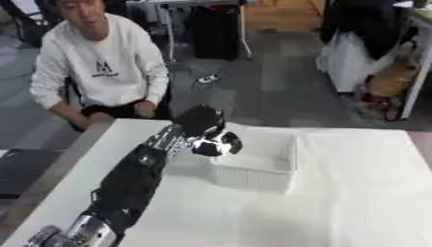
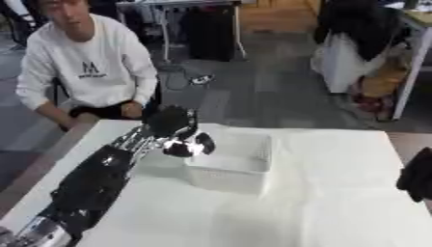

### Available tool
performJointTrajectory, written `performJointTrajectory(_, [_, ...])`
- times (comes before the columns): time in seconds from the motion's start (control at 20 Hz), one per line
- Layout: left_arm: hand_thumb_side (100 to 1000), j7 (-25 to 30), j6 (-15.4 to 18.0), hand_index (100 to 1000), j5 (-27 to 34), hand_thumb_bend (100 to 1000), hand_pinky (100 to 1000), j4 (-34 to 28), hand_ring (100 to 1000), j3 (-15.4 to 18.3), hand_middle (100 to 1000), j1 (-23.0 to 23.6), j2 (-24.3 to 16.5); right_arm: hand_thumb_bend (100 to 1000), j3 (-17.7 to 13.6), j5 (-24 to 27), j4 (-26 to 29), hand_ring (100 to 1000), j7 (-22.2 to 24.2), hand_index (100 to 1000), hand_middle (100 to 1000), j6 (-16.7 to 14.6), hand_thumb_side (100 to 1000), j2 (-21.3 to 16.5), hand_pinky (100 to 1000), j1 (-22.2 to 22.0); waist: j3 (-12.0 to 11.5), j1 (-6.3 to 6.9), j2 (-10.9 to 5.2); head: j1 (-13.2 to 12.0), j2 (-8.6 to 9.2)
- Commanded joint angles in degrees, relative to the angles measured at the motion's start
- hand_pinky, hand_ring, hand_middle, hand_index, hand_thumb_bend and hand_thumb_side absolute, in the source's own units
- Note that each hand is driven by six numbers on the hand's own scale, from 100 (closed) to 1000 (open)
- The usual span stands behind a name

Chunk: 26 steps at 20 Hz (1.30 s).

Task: Pick up objects on the table and place them in the box.

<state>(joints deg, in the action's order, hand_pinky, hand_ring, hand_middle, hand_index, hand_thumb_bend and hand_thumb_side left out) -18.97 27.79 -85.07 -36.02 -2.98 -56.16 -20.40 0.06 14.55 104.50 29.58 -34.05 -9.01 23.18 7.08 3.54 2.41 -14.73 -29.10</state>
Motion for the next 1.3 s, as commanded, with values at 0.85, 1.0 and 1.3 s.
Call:
performJointTrajectory(0.85, [694, -3.13, -5.58, 831, -8.16, 166, 841, 3.89, 852, 2.48, 863, -4.08, 0.24, 100, 0.12, 0.82, 1.69, 383, 7.34, 483, 369, -5.93, 881, -0.26, 100, 1.65, 1.42, 0.56, 0.40, -1.00, 2.04])
performJointTrajectory(1.0, [667, -2.72, -6.08, 848, -6.22, 221, 885, 4.99, 874, 3.11, 886, -4.12, 0.44, 100, 0.11, 1.01, 1.76, 383, 7.39, 483, 369, -5.70, 882, -0.25, 100, 1.69, 1.56, 0.66, 0.55, -0.99, 2.17])
performJointTrajectory(1.3, [686, 1.94, -7.91, 988, 1.88, 570, 1000, 7.12, 1000, 4.20, 1000, -4.04, 0.76, 100, 0.02, 1.25, 1.87, 382, 7.58, 482, 368, -5.37, 882, -0.26, 100, 1.63, 1.65, 0.78, 0.75, -0.99, 2.26])
